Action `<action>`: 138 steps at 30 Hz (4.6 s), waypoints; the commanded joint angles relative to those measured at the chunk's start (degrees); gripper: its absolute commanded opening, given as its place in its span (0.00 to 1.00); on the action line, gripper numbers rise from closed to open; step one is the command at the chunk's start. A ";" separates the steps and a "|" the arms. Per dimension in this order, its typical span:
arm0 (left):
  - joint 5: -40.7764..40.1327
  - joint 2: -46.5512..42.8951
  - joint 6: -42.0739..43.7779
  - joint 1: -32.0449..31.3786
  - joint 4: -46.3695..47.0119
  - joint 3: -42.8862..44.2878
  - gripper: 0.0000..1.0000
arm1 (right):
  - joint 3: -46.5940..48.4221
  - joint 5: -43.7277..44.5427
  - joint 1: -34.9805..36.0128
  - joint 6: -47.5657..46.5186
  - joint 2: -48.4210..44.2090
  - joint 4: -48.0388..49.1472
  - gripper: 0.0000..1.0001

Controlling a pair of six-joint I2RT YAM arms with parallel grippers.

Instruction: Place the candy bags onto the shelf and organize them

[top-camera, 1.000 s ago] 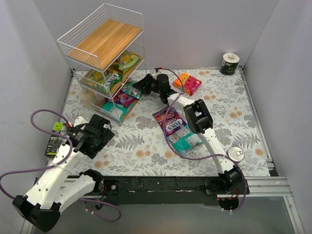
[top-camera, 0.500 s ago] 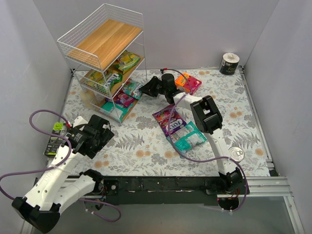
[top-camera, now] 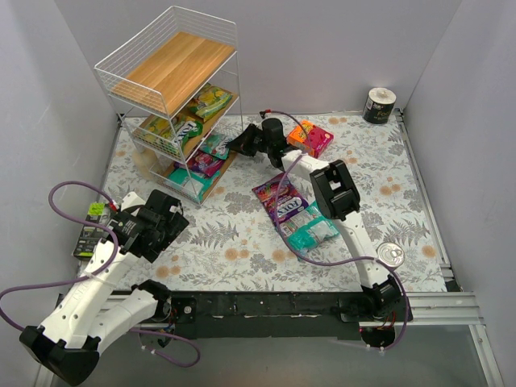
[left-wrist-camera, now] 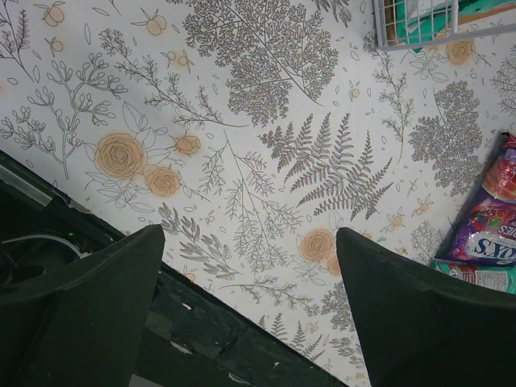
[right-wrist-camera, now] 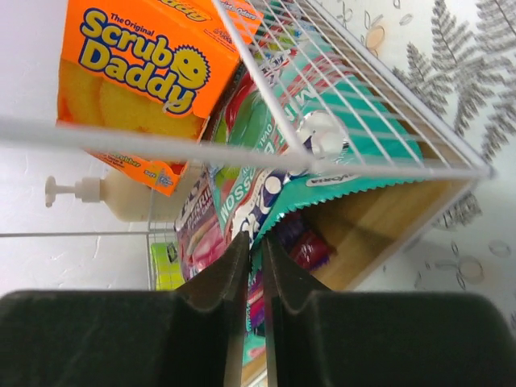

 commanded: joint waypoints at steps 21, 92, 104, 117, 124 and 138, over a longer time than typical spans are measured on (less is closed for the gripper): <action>-3.31 -1.60 -0.56 0.19 -1.88 2.34 0.89 | -14.59 6.40 0.42 -2.83 -15.66 4.49 0.69; 23.50 17.38 9.45 27.79 17.89 11.75 0.89 | 2.88 15.72 -0.54 -46.24 -8.82 7.04 0.71; 24.82 19.05 10.33 27.79 17.71 9.90 0.89 | -2.01 27.66 -0.54 -46.07 -9.33 14.77 0.45; 26.66 19.31 11.47 29.63 17.36 10.17 0.89 | -2.46 27.76 -0.72 -45.97 -9.25 16.80 0.01; 26.66 18.96 12.00 29.90 17.63 9.73 0.89 | -7.10 28.81 -0.63 -47.82 -13.36 17.85 0.01; 27.01 20.19 13.94 32.10 21.32 7.88 0.90 | -34.79 29.96 -2.65 -48.96 -31.30 26.29 0.01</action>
